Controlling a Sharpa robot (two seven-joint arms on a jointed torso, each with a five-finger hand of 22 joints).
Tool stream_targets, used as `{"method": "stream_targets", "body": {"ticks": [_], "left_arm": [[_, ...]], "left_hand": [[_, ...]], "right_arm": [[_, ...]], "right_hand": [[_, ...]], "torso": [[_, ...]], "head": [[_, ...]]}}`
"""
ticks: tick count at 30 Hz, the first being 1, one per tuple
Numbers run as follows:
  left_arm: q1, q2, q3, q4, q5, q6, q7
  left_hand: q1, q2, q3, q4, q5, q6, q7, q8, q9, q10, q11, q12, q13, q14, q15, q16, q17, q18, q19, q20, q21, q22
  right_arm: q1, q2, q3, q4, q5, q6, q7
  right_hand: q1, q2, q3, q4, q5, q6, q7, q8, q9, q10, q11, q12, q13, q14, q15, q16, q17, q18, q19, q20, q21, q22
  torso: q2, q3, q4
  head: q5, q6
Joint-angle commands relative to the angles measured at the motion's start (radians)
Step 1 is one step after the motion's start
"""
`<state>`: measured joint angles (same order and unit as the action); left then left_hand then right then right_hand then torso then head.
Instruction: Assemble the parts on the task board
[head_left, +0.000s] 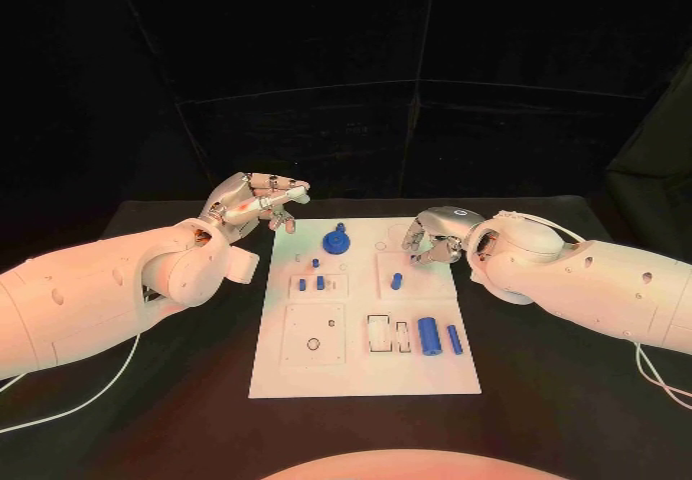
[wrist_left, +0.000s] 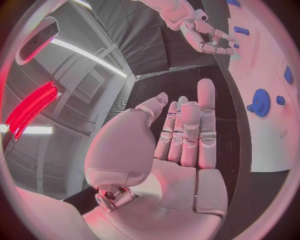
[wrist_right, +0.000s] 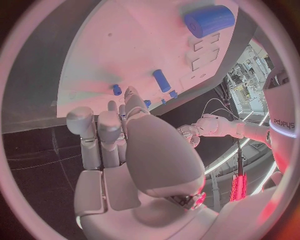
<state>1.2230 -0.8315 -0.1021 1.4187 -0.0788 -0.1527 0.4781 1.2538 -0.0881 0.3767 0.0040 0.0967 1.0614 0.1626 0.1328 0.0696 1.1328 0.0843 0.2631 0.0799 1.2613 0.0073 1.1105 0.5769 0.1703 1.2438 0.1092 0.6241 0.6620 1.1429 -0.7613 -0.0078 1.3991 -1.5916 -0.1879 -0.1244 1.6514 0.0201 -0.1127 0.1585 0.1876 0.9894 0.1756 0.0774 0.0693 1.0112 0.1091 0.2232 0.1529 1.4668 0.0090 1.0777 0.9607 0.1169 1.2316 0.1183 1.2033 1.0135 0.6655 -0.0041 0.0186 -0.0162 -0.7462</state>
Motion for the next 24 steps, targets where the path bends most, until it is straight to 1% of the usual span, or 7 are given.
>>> {"method": "stream_targets", "body": {"ticks": [1,4,12,14,15,20,24], "left_arm": [[0.001,0.002,0.000,0.002,0.041,0.012,0.042],[0.000,0.002,0.000,0.000,0.042,0.009,0.043],[0.000,0.002,0.000,-0.008,0.043,0.006,0.035],[0.000,0.004,0.000,-0.012,0.043,0.006,0.033],[0.000,0.004,0.000,-0.014,0.043,0.006,0.032],[0.000,0.004,0.000,-0.021,0.043,0.005,0.026],[0.000,0.004,0.000,-0.023,0.043,0.009,0.024]], "left_hand": [[-0.003,0.005,-0.008,0.002,-0.006,-0.004,0.000,0.003,0.001,-0.001,0.005,0.006,0.002,-0.008,0.001,-0.005,-0.003,0.012,-0.007,-0.001,-0.003,-0.002],[-0.002,0.006,-0.009,0.002,-0.006,-0.004,-0.001,0.003,0.002,-0.001,0.005,0.007,0.002,-0.009,0.001,-0.005,-0.004,0.012,-0.007,-0.001,-0.004,-0.003],[0.000,0.008,-0.012,0.002,-0.007,-0.005,-0.001,0.004,0.002,-0.002,0.005,0.008,0.003,-0.011,0.001,-0.008,-0.010,0.012,-0.007,-0.001,-0.006,-0.004],[0.000,0.008,-0.014,0.002,-0.007,-0.006,0.000,0.004,0.001,-0.003,0.005,0.008,0.003,-0.012,0.001,-0.008,-0.012,0.012,-0.007,-0.001,-0.006,-0.005],[0.000,0.008,-0.014,0.002,-0.007,-0.006,0.000,0.004,0.001,-0.003,0.005,0.008,0.003,-0.012,0.001,-0.008,-0.012,0.012,-0.007,-0.001,-0.006,-0.005],[0.001,0.009,-0.017,0.003,-0.007,-0.008,0.000,0.003,0.001,-0.005,0.006,0.009,0.003,-0.015,0.001,-0.010,-0.016,0.012,-0.007,-0.001,-0.008,-0.006],[0.004,0.011,-0.020,0.002,-0.007,-0.010,0.001,0.004,0.001,-0.008,0.006,0.010,0.003,-0.018,0.001,-0.012,-0.022,0.012,-0.007,0.000,-0.011,-0.008]], "right_arm": [[-0.005,0.004,0.000,-0.004,-0.019,0.028,0.002],[-0.008,0.006,0.000,-0.007,-0.021,0.029,-0.002],[-0.011,0.008,0.000,-0.016,-0.040,0.006,-0.023],[-0.011,0.009,0.000,-0.018,-0.038,0.003,-0.024],[-0.011,0.009,0.000,-0.018,-0.037,0.002,-0.025],[-0.012,0.011,0.000,-0.021,-0.035,0.003,-0.033],[-0.012,0.013,0.000,-0.022,-0.041,0.005,-0.039]], "right_hand": [[0.012,0.002,0.011,-0.002,-0.006,0.007,0.000,-0.005,0.001,0.008,-0.001,-0.004,-0.010,0.010,0.007,0.016,0.014,0.000,0.012,0.003,0.011,0.014],[0.020,0.008,0.023,-0.006,-0.006,0.017,-0.001,-0.004,0.002,0.019,-0.004,-0.005,-0.023,0.015,0.006,0.034,0.032,-0.004,0.024,0.002,0.026,0.033],[0.031,0.018,0.055,-0.009,-0.014,0.038,-0.004,-0.004,0.003,0.047,-0.008,-0.010,-0.052,0.019,0.003,0.060,0.054,-0.010,0.040,-0.001,0.051,0.065],[0.033,0.019,0.061,-0.010,-0.017,0.040,-0.004,-0.005,0.002,0.050,-0.008,-0.012,-0.056,0.018,0.003,0.061,0.054,-0.009,0.039,-0.001,0.052,0.066],[0.033,0.018,0.064,-0.011,-0.018,0.041,-0.004,-0.006,0.002,0.051,-0.008,-0.013,-0.059,0.018,0.002,0.062,0.055,-0.010,0.039,-0.001,0.053,0.067],[0.042,0.019,0.093,-0.017,-0.019,0.053,-0.008,-0.005,0.003,0.069,-0.011,-0.015,-0.075,0.018,0.000,0.075,0.066,-0.013,0.046,-0.003,0.066,0.085],[0.047,0.018,0.114,-0.022,-0.023,0.064,-0.010,-0.004,0.003,0.085,-0.015,-0.014,-0.082,0.021,-0.003,0.089,0.079,-0.017,0.058,-0.005,0.082,0.107]], "torso": [[-0.001,-0.0010,-0.0001],[-0.001,-0.0003,-0.0021],[-0.002,-0.0003,-0.0004],[-0.002,0.0001,0.0004],[-0.002,0.0005,0.0002],[-0.001,-0.0009,-0.0011],[-0.001,-0.0004,-0.0015]], "head": [[0.003,-0.003],[0.003,-0.003],[0.000,-0.004],[0.001,-0.002],[0.002,-0.002],[0.002,-0.005],[0.003,-0.006]]}}
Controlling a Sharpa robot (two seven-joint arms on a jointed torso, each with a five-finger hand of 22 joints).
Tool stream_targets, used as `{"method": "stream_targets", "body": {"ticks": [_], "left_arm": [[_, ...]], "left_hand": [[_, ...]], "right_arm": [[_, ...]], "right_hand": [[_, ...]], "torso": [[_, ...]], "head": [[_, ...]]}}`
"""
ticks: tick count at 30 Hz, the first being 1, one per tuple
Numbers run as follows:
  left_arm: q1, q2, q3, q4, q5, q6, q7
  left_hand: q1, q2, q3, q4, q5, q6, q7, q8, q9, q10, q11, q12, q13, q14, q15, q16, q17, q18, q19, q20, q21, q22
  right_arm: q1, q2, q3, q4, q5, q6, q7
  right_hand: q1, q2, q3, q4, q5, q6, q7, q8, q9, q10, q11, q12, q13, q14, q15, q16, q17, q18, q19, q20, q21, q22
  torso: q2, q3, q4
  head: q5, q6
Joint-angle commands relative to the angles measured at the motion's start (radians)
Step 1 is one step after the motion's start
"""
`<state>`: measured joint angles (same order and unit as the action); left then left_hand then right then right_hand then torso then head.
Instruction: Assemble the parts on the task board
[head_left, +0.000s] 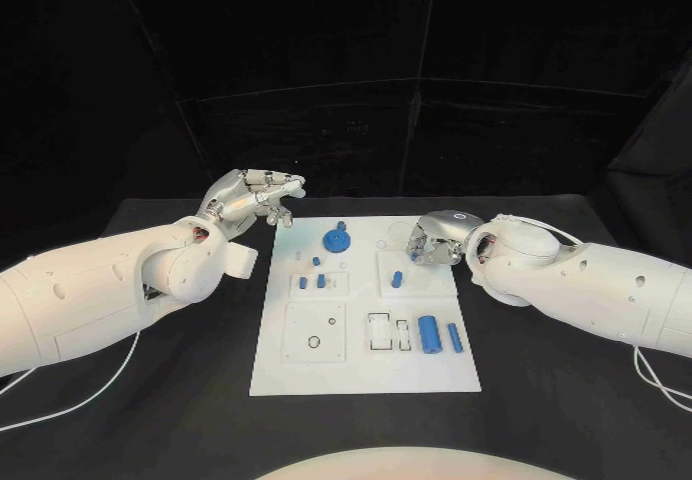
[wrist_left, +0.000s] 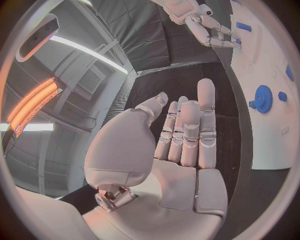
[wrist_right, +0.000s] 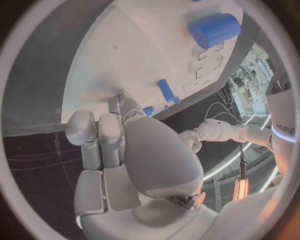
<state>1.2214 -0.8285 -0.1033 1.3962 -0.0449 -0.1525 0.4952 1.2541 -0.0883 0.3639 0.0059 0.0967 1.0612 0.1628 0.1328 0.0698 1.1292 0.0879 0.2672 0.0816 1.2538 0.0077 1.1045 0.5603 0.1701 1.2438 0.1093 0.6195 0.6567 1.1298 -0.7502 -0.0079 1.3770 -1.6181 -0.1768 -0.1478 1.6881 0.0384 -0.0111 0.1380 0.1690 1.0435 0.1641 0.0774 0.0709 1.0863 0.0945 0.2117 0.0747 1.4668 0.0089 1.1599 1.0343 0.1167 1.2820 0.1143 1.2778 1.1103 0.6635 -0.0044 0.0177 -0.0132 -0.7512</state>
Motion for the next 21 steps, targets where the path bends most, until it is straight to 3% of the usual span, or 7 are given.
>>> {"method": "stream_targets", "body": {"ticks": [1,21], "left_arm": [[0.001,0.001,0.001,-0.001,0.009,0.011,0.007],[0.001,0.000,0.001,-0.005,0.009,0.014,0.003]], "left_hand": [[0.004,0.011,-0.008,0.000,-0.007,-0.010,0.001,0.004,0.001,-0.005,0.003,0.006,0.002,-0.010,0.001,-0.007,-0.006,0.012,-0.008,0.000,-0.006,-0.003],[0.013,0.012,-0.016,-0.004,-0.006,-0.012,0.001,0.005,0.001,-0.009,0.003,0.009,0.003,-0.016,0.002,-0.010,-0.016,0.012,-0.008,0.000,-0.012,-0.007]], "right_arm": [[0.001,0.002,0.000,0.000,-0.016,-0.005,-0.017],[-0.004,0.018,0.000,0.004,-0.034,0.017,-0.039]], "right_hand": [[0.011,-0.002,0.019,-0.004,-0.006,0.012,0.001,-0.004,0.002,0.013,-0.001,-0.003,-0.005,0.021,-0.003,0.010,0.008,-0.018,0.009,-0.002,0.011,0.015],[-0.045,-0.038,0.141,-0.013,-0.016,0.067,-0.013,-0.004,0.003,0.073,-0.017,-0.015,-0.010,0.021,-0.013,0.033,0.013,-0.029,0.036,-0.011,0.060,0.082]], "torso": [[0.000,0.0003,-0.0010],[0.000,-0.0007,0.0003]], "head": [[0.000,-0.001],[-0.002,-0.009]]}}
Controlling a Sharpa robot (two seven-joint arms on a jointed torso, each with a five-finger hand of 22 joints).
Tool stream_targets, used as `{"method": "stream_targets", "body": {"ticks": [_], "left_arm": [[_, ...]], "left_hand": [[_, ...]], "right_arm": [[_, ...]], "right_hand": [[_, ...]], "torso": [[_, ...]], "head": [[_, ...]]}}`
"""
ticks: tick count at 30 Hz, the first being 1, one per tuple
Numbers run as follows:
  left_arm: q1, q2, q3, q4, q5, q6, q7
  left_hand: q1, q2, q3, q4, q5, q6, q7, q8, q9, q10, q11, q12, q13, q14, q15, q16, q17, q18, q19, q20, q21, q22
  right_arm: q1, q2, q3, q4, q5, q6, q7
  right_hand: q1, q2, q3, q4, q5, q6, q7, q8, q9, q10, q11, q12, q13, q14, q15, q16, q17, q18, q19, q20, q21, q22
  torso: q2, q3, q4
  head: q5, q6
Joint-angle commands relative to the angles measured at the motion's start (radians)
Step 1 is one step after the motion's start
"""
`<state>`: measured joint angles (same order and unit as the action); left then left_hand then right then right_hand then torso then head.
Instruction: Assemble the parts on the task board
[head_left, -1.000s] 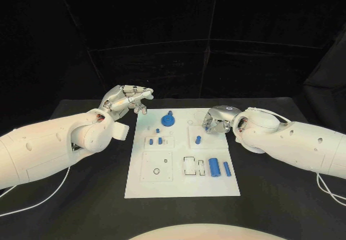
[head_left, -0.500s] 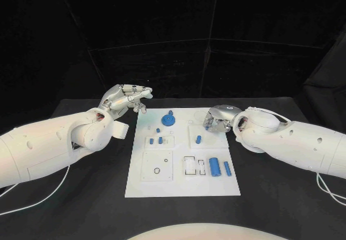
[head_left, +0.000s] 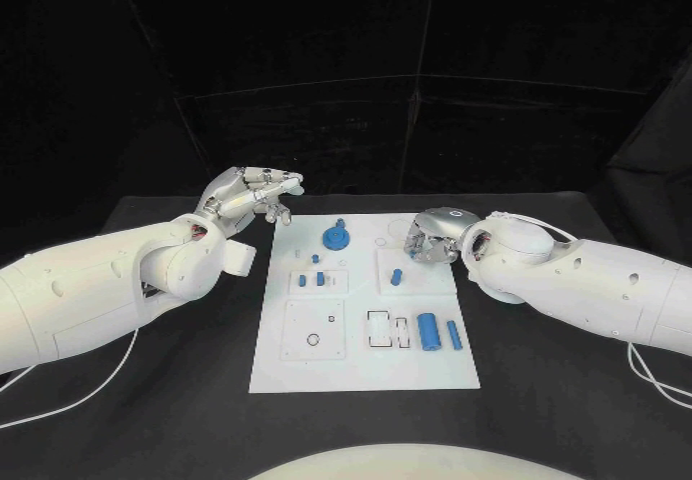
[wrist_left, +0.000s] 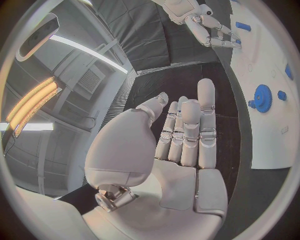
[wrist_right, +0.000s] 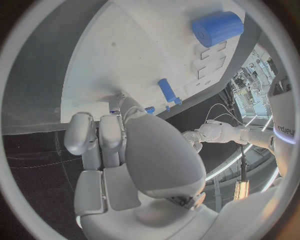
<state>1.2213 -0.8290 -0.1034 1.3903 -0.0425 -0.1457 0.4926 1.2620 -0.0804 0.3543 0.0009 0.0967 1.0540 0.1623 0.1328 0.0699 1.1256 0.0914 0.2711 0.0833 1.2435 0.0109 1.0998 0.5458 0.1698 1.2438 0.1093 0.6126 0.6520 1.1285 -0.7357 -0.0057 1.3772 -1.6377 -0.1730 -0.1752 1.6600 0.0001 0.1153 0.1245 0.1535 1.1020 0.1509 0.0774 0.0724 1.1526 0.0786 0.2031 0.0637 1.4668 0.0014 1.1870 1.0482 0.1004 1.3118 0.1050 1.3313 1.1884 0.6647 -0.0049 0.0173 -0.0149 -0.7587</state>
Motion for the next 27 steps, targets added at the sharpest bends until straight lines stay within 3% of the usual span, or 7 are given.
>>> {"method": "stream_targets", "body": {"ticks": [1,15,21,27], "left_arm": [[0.001,0.000,0.001,0.001,0.007,0.003,0.007],[0.001,0.000,0.001,-0.002,0.007,-0.009,0.009],[0.001,-0.001,0.001,-0.004,0.007,-0.009,0.009],[0.001,-0.001,0.001,-0.007,0.007,-0.009,0.008]], "left_hand": [[0.008,0.004,-0.008,0.000,-0.006,-0.007,0.002,0.005,0.001,-0.008,0.000,0.006,0.001,-0.006,-0.002,-0.005,-0.001,0.013,-0.008,0.000,-0.006,-0.003],[0.016,0.006,-0.011,-0.004,-0.005,-0.012,0.004,0.004,0.000,-0.013,0.001,0.007,0.002,-0.007,-0.001,-0.004,-0.003,0.013,-0.007,0.001,-0.008,-0.005],[0.018,0.007,-0.012,-0.005,-0.005,-0.012,0.004,0.005,0.000,-0.014,0.002,0.008,0.002,-0.007,-0.001,-0.004,-0.005,0.013,-0.006,0.001,-0.009,-0.006],[0.019,0.007,-0.012,-0.005,-0.005,-0.012,0.004,0.005,0.000,-0.014,0.002,0.008,0.002,-0.008,-0.001,-0.004,-0.005,0.013,-0.006,0.001,-0.009,-0.006]], "right_arm": [[-0.003,0.003,-0.002,0.004,-0.015,0.011,-0.012],[-0.004,-0.010,-0.002,0.029,-0.024,-0.075,-0.013],[-0.004,-0.037,-0.001,0.059,-0.023,-0.140,-0.011],[-0.003,-0.064,-0.001,0.098,-0.009,-0.179,-0.007]], "right_hand": [[-0.023,-0.003,0.025,0.000,0.007,0.011,0.000,-0.005,0.001,0.008,-0.002,-0.008,0.001,0.021,-0.006,0.007,-0.001,-0.013,0.007,-0.002,0.008,0.006],[-0.075,-0.035,0.143,-0.019,0.052,0.030,-0.003,-0.007,0.002,0.030,-0.005,-0.022,0.003,0.025,-0.009,0.034,0.016,-0.020,0.023,-0.004,0.031,0.040],[-0.101,-0.052,0.196,-0.034,0.057,0.036,-0.005,-0.008,0.002,0.039,-0.005,-0.026,0.004,0.025,-0.010,0.044,0.021,-0.023,0.033,-0.005,0.044,0.059],[-0.112,-0.059,0.214,-0.039,0.057,0.037,-0.004,-0.008,0.002,0.040,-0.005,-0.027,0.004,0.025,-0.010,0.046,0.021,-0.024,0.036,-0.005,0.048,0.065]], "torso": [[-0.001,-0.0003,0.0008],[-0.002,-0.0001,-0.0001],[-0.003,-0.0017,0.0035],[-0.004,-0.0017,0.0004]], "head": [[0.000,-0.001],[0.002,0.000],[-0.002,0.002],[0.001,0.005]]}}
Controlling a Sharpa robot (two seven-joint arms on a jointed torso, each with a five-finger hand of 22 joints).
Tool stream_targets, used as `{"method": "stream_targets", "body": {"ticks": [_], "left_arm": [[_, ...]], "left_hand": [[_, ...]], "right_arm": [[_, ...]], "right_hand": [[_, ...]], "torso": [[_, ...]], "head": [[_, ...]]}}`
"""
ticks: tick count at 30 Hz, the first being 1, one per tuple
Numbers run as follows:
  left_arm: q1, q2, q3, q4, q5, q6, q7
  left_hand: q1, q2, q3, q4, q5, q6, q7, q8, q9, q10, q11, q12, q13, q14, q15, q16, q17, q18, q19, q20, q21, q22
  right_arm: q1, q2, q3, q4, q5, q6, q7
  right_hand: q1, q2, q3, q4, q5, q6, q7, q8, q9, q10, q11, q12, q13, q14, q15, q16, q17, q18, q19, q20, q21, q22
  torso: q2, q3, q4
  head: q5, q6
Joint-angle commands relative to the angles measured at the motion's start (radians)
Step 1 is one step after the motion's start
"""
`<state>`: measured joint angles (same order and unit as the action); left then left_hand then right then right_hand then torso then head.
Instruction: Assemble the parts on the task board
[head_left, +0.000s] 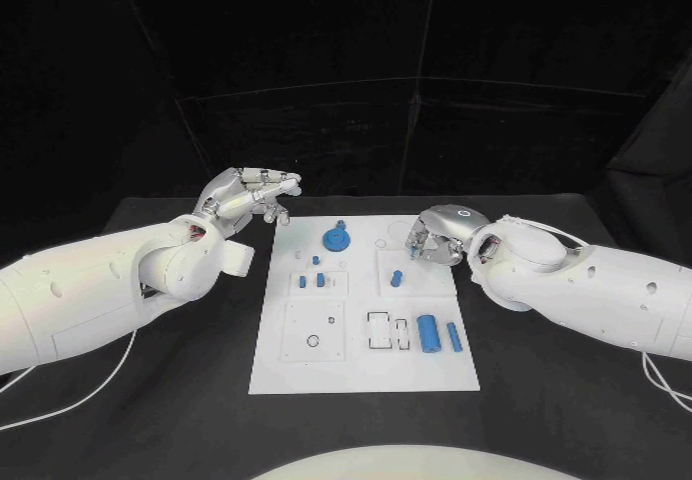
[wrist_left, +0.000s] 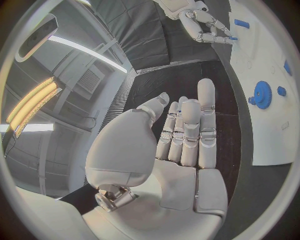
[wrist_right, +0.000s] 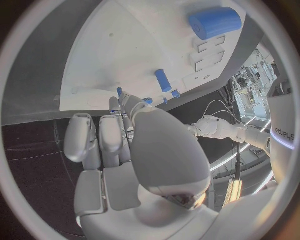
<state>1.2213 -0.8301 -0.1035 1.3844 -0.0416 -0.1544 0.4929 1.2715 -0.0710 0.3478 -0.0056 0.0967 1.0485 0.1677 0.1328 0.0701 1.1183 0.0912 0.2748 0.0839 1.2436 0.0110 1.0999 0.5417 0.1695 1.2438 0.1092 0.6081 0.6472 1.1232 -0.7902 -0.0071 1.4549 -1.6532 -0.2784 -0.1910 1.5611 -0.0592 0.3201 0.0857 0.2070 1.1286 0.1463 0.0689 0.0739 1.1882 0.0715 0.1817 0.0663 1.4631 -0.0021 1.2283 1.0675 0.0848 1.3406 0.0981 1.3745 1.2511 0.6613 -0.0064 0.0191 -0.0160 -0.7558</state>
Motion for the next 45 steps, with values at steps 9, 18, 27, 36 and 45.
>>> {"method": "stream_targets", "body": {"ticks": [9,18,27,36,45], "left_arm": [[0.001,0.000,0.001,-0.008,0.006,-0.002,0.007],[0.001,0.016,0.001,-0.013,0.006,-0.028,0.033],[0.000,0.016,0.001,-0.002,0.006,-0.039,0.042],[0.000,0.022,0.001,0.005,0.023,-0.043,0.045],[0.000,0.028,0.001,0.005,0.025,-0.041,0.043]], "left_hand": [[0.004,-0.007,-0.020,0.005,-0.003,-0.012,0.002,0.005,0.000,-0.013,0.005,0.008,0.002,-0.009,0.002,-0.003,-0.005,0.012,-0.005,0.002,-0.009,-0.004],[0.006,-0.004,-0.023,0.005,0.002,-0.011,0.001,0.007,0.000,-0.012,0.004,0.012,0.004,-0.008,0.001,0.000,-0.002,0.013,-0.004,0.002,-0.010,-0.005],[0.006,-0.004,-0.023,0.005,0.002,-0.011,0.001,0.007,0.000,-0.012,0.004,0.012,0.004,-0.008,0.001,0.000,-0.002,0.013,-0.004,0.002,-0.010,-0.005],[0.007,-0.002,-0.026,0.006,0.006,-0.010,0.000,0.009,0.001,-0.011,0.003,0.015,0.005,-0.007,0.001,0.001,-0.002,0.013,-0.002,0.002,-0.011,-0.006],[0.007,-0.002,-0.026,0.006,0.006,-0.010,0.000,0.009,0.001,-0.011,0.003,0.015,0.005,-0.007,0.001,0.001,-0.002,0.013,-0.002,0.002,-0.011,-0.006]], "right_arm": [[0.003,-0.060,0.003,0.142,0.061,-0.136,0.028],[0.002,-0.012,0.003,0.221,0.104,-0.163,0.076],[-0.045,0.064,0.001,0.208,0.043,-0.127,0.086],[-0.089,0.137,-0.033,0.156,-0.020,-0.071,0.084],[-0.101,0.165,-0.039,0.142,-0.029,-0.030,0.079]], "right_hand": [[-0.024,-0.009,0.028,-0.008,0.004,0.011,0.000,0.000,0.001,0.006,0.002,-0.007,0.001,0.029,-0.006,0.011,0.006,-0.011,0.015,0.002,0.013,0.014],[-0.031,-0.014,0.040,-0.014,0.003,0.009,0.001,-0.001,0.000,0.006,0.003,-0.009,0.001,0.031,-0.006,0.016,0.010,-0.014,0.021,0.002,0.019,0.024],[-0.037,-0.016,0.046,-0.016,0.001,0.008,0.002,-0.002,0.000,0.005,0.004,-0.010,0.001,0.031,-0.005,0.018,0.012,-0.014,0.022,0.003,0.021,0.025],[-0.045,-0.018,0.052,-0.017,-0.005,0.005,0.003,-0.002,-0.001,0.003,0.005,-0.012,0.001,0.031,-0.004,0.020,0.012,-0.014,0.023,0.004,0.022,0.027],[-0.048,-0.019,0.055,-0.018,-0.008,0.004,0.003,-0.003,-0.001,0.001,0.005,-0.013,0.001,0.031,-0.004,0.020,0.011,-0.014,0.023,0.004,0.022,0.028]], "torso": [[0.000,-0.0002,-0.0019],[0.002,-0.0013,0.0033],[0.002,-0.0039,-0.0004],[0.003,-0.0013,0.0009],[0.003,-0.0020,-0.0007]], "head": [[0.004,0.006],[0.030,0.006],[0.066,-0.005],[0.100,-0.015],[0.110,-0.024]]}}
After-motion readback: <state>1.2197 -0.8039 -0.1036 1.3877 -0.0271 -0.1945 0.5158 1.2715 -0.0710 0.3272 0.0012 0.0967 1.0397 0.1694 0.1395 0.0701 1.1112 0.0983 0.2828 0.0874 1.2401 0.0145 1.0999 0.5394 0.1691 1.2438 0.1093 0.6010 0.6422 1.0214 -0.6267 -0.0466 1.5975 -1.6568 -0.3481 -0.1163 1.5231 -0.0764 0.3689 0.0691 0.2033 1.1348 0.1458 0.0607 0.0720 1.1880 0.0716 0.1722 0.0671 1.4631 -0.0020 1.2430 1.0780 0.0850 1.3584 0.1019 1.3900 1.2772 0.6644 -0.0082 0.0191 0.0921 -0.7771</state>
